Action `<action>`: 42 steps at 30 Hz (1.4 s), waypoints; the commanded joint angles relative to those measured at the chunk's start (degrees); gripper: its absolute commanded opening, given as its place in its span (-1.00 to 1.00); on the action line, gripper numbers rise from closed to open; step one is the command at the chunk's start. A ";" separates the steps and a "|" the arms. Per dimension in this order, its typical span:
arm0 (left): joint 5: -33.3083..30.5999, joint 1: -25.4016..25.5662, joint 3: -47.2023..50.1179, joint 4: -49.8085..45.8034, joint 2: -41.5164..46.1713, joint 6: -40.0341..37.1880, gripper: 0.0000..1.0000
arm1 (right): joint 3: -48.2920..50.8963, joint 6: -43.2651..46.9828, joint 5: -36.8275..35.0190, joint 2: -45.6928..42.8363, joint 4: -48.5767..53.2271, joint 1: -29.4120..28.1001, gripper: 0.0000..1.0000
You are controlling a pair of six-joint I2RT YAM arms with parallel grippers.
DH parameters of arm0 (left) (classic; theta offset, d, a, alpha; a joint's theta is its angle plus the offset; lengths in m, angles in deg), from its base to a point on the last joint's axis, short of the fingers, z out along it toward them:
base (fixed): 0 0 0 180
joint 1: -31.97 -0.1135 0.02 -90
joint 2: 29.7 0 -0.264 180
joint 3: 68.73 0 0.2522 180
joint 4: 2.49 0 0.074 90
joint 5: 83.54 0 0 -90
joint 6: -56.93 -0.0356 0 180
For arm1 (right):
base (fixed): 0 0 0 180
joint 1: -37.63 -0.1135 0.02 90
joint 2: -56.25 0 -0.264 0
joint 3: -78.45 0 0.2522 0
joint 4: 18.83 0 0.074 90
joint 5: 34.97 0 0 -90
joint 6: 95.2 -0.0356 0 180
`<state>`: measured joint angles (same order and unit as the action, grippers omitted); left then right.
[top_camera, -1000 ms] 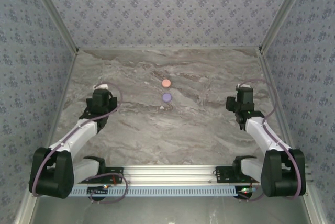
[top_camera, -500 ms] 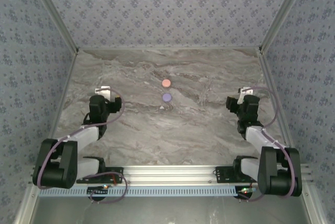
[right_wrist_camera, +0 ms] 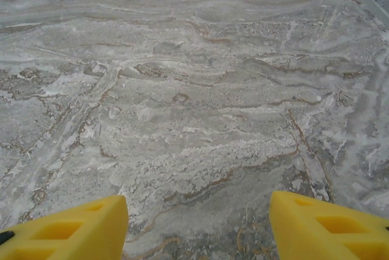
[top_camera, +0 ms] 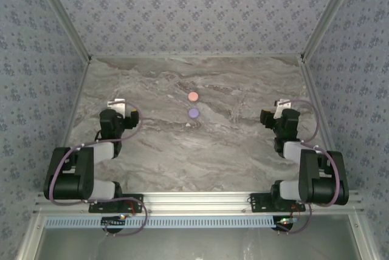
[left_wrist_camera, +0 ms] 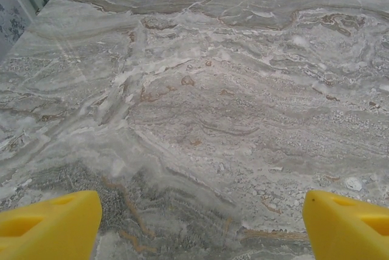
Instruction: Insert wireless bluetooth earbuds into charging case
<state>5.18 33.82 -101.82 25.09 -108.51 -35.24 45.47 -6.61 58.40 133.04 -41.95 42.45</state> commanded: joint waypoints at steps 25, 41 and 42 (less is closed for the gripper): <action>-0.77 -3.16 -4.43 4.85 -8.92 3.71 0.99 | -2.93 3.08 -1.08 10.22 -8.64 -2.01 1.00; -1.01 -2.98 -4.46 4.89 -8.93 3.76 0.98 | -2.93 2.99 -1.00 10.35 -8.64 -1.98 1.00; -1.01 -2.95 -4.48 4.83 -8.95 3.73 0.99 | -2.94 3.03 -0.95 10.22 -8.64 -1.99 1.00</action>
